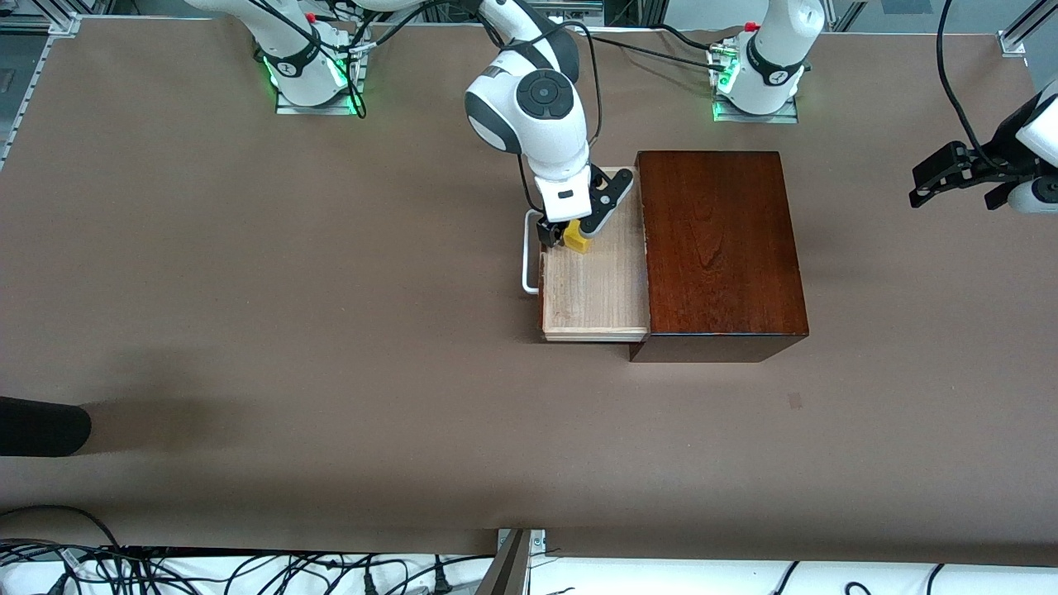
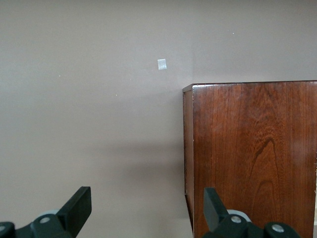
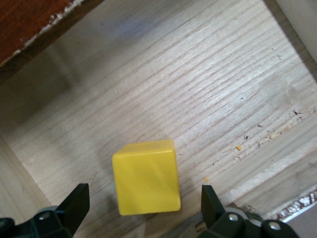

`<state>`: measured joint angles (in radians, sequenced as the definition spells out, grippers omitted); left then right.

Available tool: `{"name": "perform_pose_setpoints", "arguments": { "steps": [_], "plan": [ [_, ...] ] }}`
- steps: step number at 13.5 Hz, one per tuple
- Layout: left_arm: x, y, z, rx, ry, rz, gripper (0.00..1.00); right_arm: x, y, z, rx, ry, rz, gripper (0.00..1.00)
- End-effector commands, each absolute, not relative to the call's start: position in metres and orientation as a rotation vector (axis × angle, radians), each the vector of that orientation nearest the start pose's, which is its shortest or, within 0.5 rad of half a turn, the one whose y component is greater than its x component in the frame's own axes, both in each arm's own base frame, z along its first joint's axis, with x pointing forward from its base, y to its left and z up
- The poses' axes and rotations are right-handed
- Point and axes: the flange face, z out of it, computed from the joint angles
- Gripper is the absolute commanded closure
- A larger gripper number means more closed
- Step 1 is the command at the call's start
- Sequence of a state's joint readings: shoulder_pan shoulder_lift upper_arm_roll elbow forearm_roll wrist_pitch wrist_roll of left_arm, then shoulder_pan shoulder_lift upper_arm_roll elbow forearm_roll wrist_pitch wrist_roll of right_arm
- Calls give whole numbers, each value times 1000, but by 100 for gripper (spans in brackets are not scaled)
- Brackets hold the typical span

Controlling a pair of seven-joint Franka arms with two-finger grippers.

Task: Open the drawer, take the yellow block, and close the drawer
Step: 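Close the right gripper on the yellow cube in the drawer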

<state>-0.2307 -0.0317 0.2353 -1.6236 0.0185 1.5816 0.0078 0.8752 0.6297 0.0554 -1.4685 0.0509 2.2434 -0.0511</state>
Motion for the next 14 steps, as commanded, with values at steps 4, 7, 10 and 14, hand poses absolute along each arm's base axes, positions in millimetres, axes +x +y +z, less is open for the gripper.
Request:
{"name": "perform_pose_setpoints", "arguments": {
  "steps": [4,7,10,14],
  "plan": [
    [552,10,623,-3107,39,2,0,438,596,300,-2666,-1399,-207,0],
    [555,9,618,-3103,37,11,0,439,595,294,-2671,-1408,-203,3],
    [557,9,615,-3104,37,13,0,440,594,290,-2675,-1433,-205,55],
    [558,12,616,-3106,25,-11,0,443,591,291,-2677,-1477,-216,97]
  ]
}}
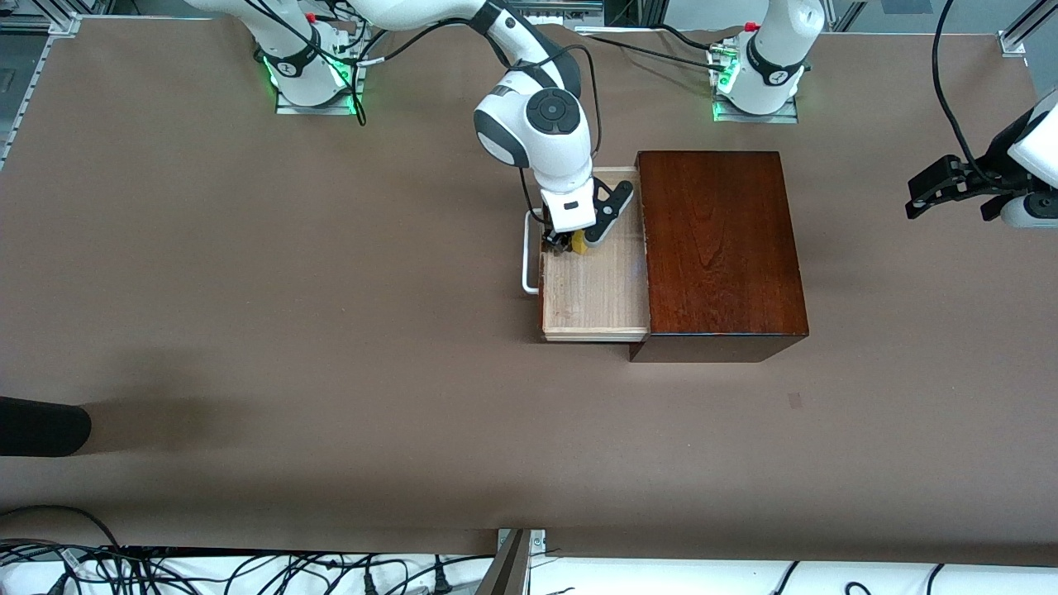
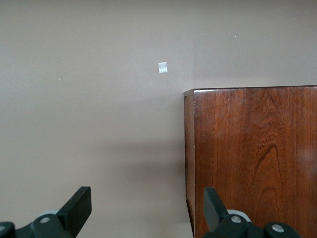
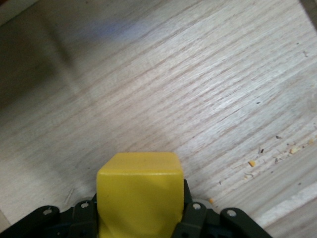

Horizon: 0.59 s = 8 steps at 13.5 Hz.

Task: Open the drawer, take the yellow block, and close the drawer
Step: 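Close the right gripper on the yellow cube in the drawer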

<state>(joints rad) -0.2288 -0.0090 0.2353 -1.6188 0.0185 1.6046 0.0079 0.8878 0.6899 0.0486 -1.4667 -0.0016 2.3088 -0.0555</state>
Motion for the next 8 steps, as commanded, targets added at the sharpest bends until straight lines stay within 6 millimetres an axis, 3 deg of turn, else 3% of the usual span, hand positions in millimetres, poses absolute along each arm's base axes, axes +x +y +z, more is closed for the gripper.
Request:
{"name": "perform_pose_setpoints", "arguments": {
  "steps": [1,3,8],
  "plan": [
    [558,11,616,-3108,28,-11,0,443,591,290,-2678,-1479,-215,99],
    [559,11,616,-3108,28,-13,0,443,592,293,-2679,-1483,-209,100],
    [560,10,614,-3108,28,-6,0,448,601,354,-2711,-1498,-97,100]
  ]
}}
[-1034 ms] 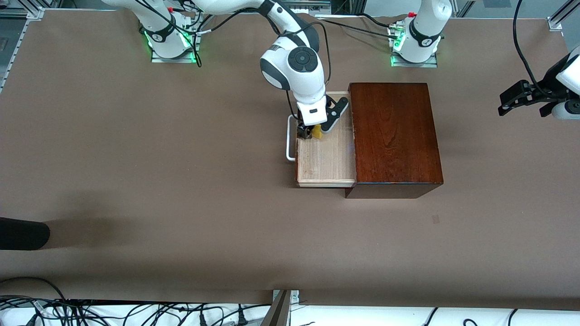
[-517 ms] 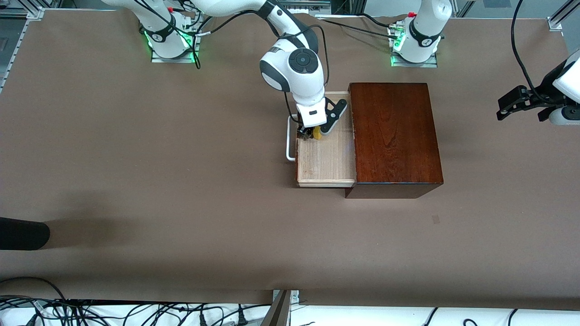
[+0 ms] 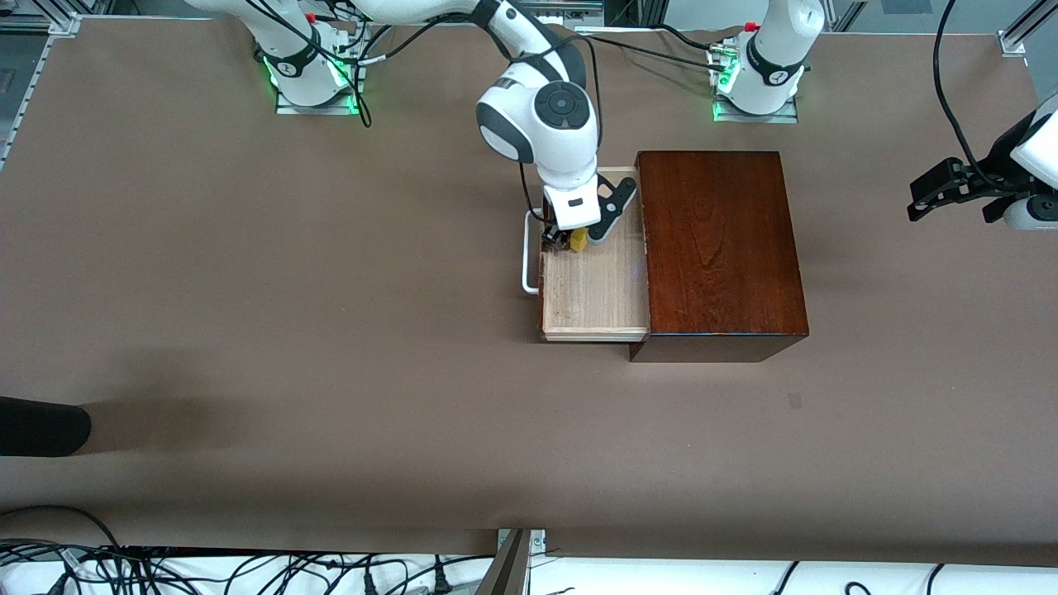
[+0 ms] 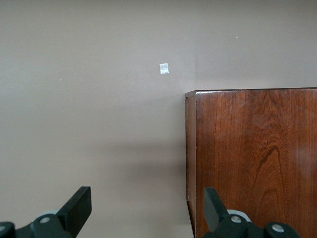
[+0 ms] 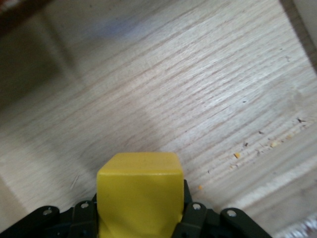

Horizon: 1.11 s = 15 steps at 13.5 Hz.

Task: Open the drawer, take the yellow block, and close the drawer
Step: 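Close the right gripper on the yellow cube in the drawer, then lift the yellow cube out and carry it beside the box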

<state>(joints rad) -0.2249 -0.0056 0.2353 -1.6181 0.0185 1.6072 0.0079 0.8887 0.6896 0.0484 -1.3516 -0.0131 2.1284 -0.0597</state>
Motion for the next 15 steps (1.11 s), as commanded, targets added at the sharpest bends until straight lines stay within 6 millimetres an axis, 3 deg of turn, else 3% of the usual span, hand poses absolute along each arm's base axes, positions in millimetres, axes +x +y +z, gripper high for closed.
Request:
{"name": "perform_pose_setpoints", "arguments": {
  "steps": [1,4,6,10,12,15],
  "plan": [
    [560,10,614,-3110,28,-6,0,449,601,366,-2714,-1499,-90,100],
    [561,10,614,-3110,30,-9,0,459,589,392,-2732,-1453,-102,100],
    [561,10,614,-3111,28,-9,0,478,570,405,-2764,-1398,-115,100],
    [567,2,606,-3116,6,8,0,533,491,438,-2908,-1224,-74,100],
    [582,-6,607,-3142,-9,-10,0,556,453,450,-2956,-1108,-81,100],
    [586,-13,606,-3151,-50,-11,0,579,408,454,-3028,-998,-86,100]
  ]
}}
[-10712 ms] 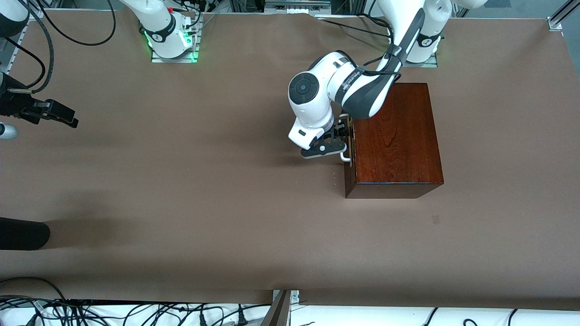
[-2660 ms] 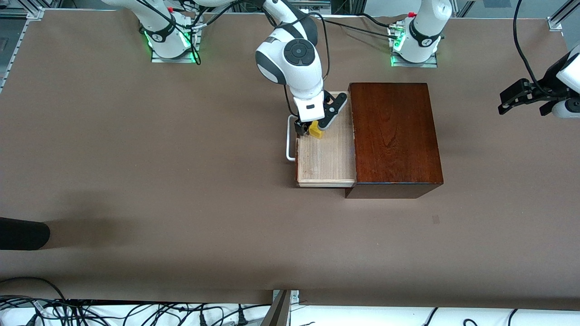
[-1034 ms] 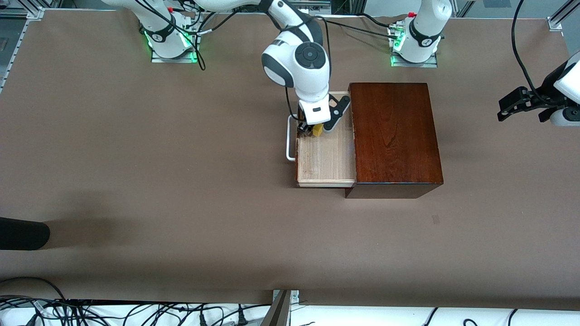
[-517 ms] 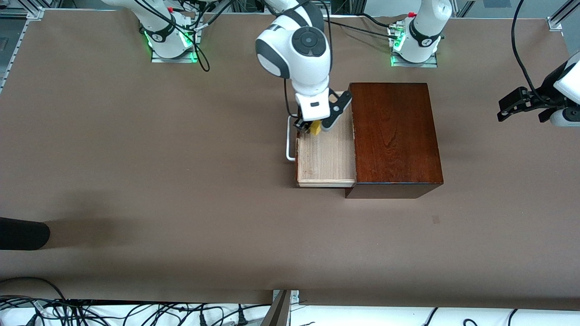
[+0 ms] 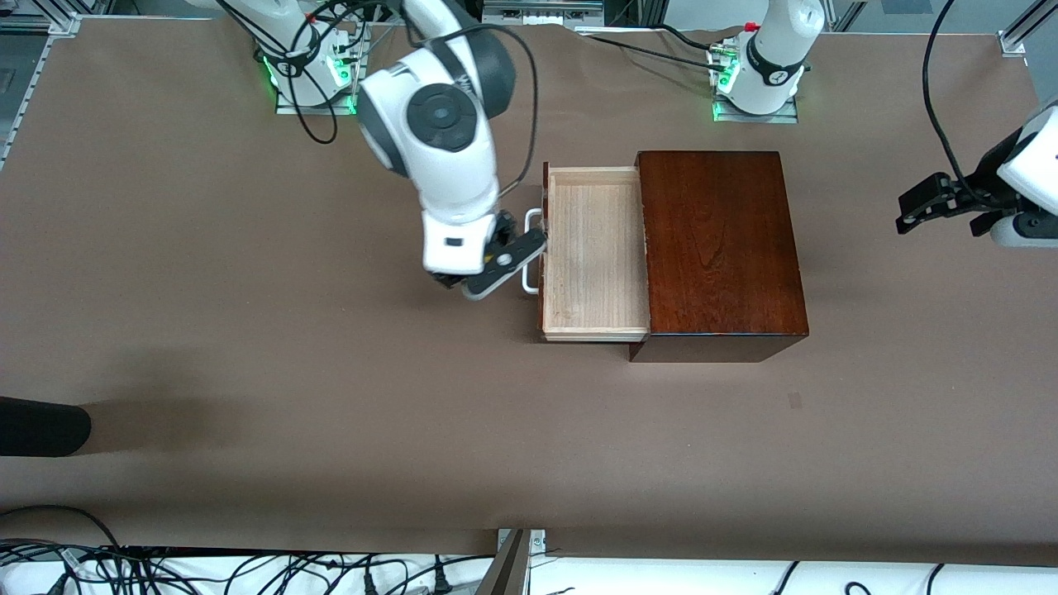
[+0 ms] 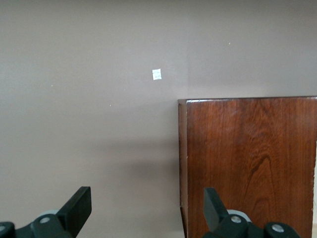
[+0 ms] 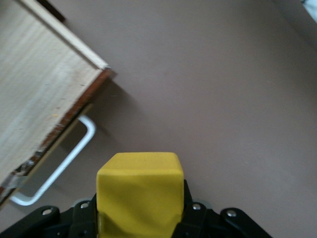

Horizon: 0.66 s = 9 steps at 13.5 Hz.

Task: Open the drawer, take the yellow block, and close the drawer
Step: 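Lift the yellow cube out and carry it beside the box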

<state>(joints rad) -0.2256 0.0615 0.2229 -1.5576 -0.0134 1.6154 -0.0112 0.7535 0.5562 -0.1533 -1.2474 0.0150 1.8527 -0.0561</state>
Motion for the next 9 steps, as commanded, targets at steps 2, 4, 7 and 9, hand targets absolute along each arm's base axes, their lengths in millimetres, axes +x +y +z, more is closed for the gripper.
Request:
{"name": "perform_pose_setpoints", "arguments": {
  "steps": [2,4,7,9],
  "plan": [
    [586,-13,605,-3149,-50,-8,0,596,375,460,-3069,-910,-94,100],
    [586,-12,606,-3149,-50,-11,0,613,338,467,-3056,-764,-82,100],
    [586,-8,608,-3150,-50,-13,0,628,288,474,-3108,-648,-70,99],
    [584,-8,610,-3149,-48,-15,0,636,254,477,-3152,-562,-29,99]
  ]
}}
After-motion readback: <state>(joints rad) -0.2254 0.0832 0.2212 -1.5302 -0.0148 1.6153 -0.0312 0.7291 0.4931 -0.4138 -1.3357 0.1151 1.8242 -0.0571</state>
